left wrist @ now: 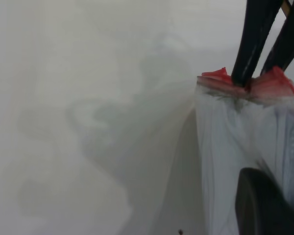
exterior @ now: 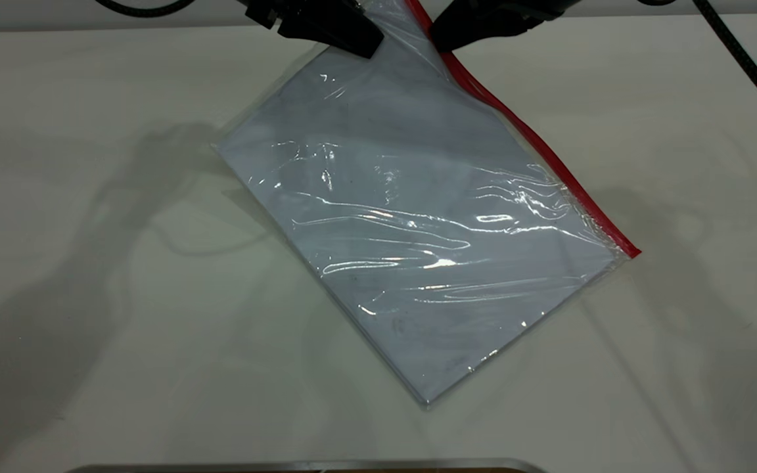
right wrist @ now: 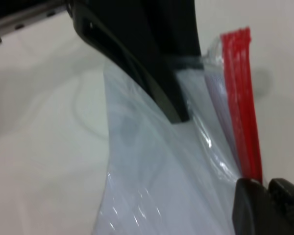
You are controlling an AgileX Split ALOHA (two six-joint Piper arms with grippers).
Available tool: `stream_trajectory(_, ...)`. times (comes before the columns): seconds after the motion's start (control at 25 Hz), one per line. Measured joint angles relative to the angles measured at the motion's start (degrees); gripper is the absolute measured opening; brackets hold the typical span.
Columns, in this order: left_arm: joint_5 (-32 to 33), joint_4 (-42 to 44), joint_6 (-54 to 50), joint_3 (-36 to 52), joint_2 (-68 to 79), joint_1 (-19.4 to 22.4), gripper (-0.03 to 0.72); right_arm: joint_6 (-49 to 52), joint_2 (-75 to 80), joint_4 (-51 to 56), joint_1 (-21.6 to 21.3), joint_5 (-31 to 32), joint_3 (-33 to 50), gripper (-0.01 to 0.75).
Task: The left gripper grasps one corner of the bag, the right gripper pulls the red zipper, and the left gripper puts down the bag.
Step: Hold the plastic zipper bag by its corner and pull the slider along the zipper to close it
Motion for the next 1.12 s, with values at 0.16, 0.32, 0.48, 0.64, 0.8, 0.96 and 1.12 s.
stream_trajectory(0.16,-0.1,0.1,0.0,0.0,0.0,0.0,0.052,2.4,0.7,-3.3,0.0,-0.5,0.0,0.029)
stream_trajectory(0.32,-0.3,0.4,0.0,0.0,0.0,0.2,0.052,3.7,1.7,-5.5,0.0,-1.3,-0.3,0.029)
stream_trajectory(0.48,-0.3,0.2,0.0,0.0,0.1,1.1,0.052,5.5,2.9,-7.2,-0.1,-2.4,-0.4,0.029)
stream_trajectory(0.64,0.0,0.0,-0.1,0.0,0.2,2.1,0.052,6.9,4.1,-7.9,-0.9,-2.4,-0.5,0.029)
stream_trajectory(0.8,0.2,-0.9,-0.1,0.0,0.2,2.9,0.052,7.3,4.4,-9.1,-2.9,-2.4,-0.5,0.03)
stream_trajectory(0.96,0.2,-1.9,-0.2,0.0,0.0,3.9,0.052,8.2,4.8,-11.5,-5.3,-2.6,-0.1,0.03)
stream_trajectory(1.12,0.2,-2.1,-0.2,0.0,0.0,4.4,0.052,11.1,5.0,-14.9,-7.4,-2.1,1.4,0.033)
